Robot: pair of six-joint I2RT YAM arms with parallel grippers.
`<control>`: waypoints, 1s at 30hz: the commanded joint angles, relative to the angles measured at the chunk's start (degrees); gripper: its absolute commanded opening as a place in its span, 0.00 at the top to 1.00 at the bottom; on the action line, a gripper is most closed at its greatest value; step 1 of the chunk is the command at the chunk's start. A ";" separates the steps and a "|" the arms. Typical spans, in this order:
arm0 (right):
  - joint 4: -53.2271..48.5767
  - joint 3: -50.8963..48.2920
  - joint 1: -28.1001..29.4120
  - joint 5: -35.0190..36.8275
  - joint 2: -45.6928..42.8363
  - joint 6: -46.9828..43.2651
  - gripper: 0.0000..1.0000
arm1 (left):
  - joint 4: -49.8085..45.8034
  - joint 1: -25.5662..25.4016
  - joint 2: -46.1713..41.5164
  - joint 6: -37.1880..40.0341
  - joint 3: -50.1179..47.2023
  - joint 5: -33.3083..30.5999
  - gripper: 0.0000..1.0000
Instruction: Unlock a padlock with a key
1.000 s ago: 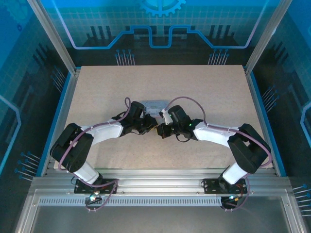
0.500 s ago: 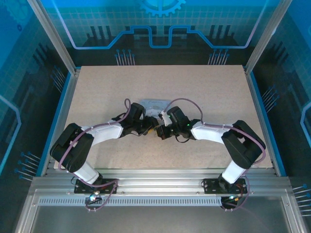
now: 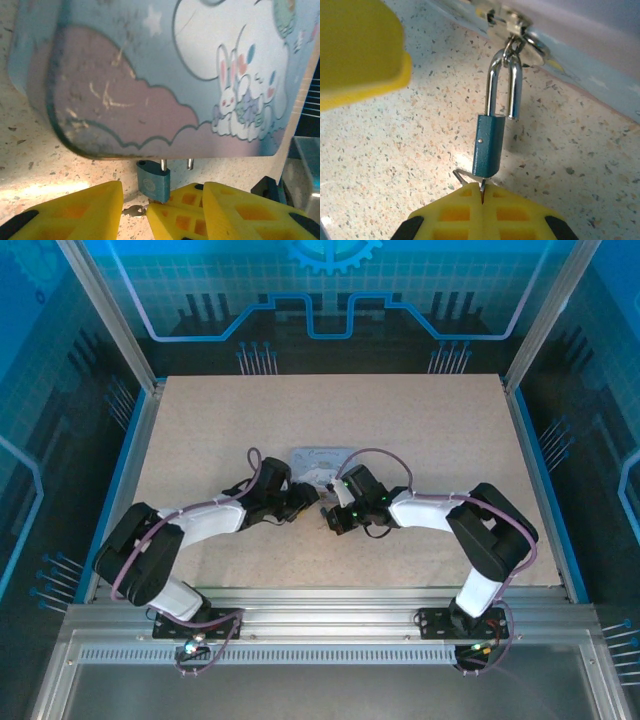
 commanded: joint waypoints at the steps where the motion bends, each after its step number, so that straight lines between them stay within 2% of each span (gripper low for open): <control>1: -4.68 1.77 -0.25 1.02 -2.35 -3.53 1.00 | -0.90 0.79 -2.59 1.51 -1.46 -1.81 0.52; 12: -12.40 6.75 -0.20 2.66 -2.49 -9.51 1.00 | -3.33 2.46 -5.11 4.59 -0.94 -3.18 0.48; 21: -14.26 7.93 -0.10 2.98 -2.03 -12.14 1.00 | -2.02 3.67 -6.10 6.67 -0.05 -5.76 0.39; 30: -16.76 10.81 0.84 4.98 -0.55 -15.53 1.00 | 0.07 5.68 -2.80 8.20 2.88 -6.64 0.37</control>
